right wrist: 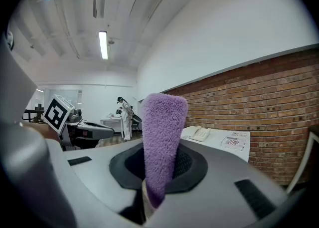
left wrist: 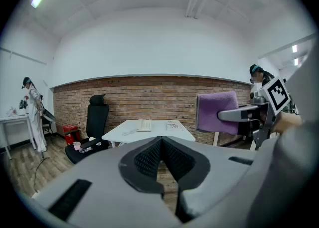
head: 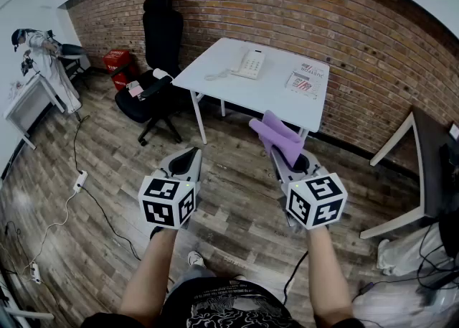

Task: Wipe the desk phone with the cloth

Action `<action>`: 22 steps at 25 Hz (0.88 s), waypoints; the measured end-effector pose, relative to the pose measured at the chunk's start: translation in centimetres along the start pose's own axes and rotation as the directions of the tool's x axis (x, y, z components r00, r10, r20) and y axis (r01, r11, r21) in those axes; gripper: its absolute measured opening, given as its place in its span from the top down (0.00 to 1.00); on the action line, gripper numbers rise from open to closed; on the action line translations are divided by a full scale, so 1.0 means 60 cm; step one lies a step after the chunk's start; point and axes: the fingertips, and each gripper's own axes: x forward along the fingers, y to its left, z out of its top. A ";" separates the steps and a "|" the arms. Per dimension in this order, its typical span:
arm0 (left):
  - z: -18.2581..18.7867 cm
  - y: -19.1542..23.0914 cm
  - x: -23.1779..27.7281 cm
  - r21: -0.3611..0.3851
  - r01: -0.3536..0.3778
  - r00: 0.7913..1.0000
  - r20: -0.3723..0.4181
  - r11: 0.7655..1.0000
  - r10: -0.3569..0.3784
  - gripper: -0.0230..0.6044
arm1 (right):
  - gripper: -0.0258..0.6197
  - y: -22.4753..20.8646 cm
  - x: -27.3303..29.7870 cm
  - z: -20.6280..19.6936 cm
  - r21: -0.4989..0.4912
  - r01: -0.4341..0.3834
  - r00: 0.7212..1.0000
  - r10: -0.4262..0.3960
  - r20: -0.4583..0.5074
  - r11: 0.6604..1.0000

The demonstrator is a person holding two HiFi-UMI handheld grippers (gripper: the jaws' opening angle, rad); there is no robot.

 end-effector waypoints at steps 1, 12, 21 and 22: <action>-0.001 -0.003 0.001 0.000 0.001 1.000 0.000 1.000 -0.001 0.96 | 0.89 0.001 -0.002 -0.003 -0.002 -0.003 1.000 0.003 -0.001 1.000; -0.008 0.001 0.042 -0.014 0.022 1.000 -0.004 1.000 -0.022 0.96 | 0.89 -0.024 0.019 -0.024 0.017 0.009 1.000 -0.008 -0.023 1.000; -0.006 0.071 0.157 -0.035 0.059 0.998 -0.011 0.998 -0.059 0.96 | 0.89 -0.077 0.127 -0.033 0.022 0.046 0.998 -0.045 -0.053 0.999; -0.004 0.084 0.175 -0.037 0.065 0.998 -0.014 0.997 -0.065 0.96 | 0.89 -0.084 0.146 -0.032 0.024 0.052 0.997 -0.051 -0.059 0.998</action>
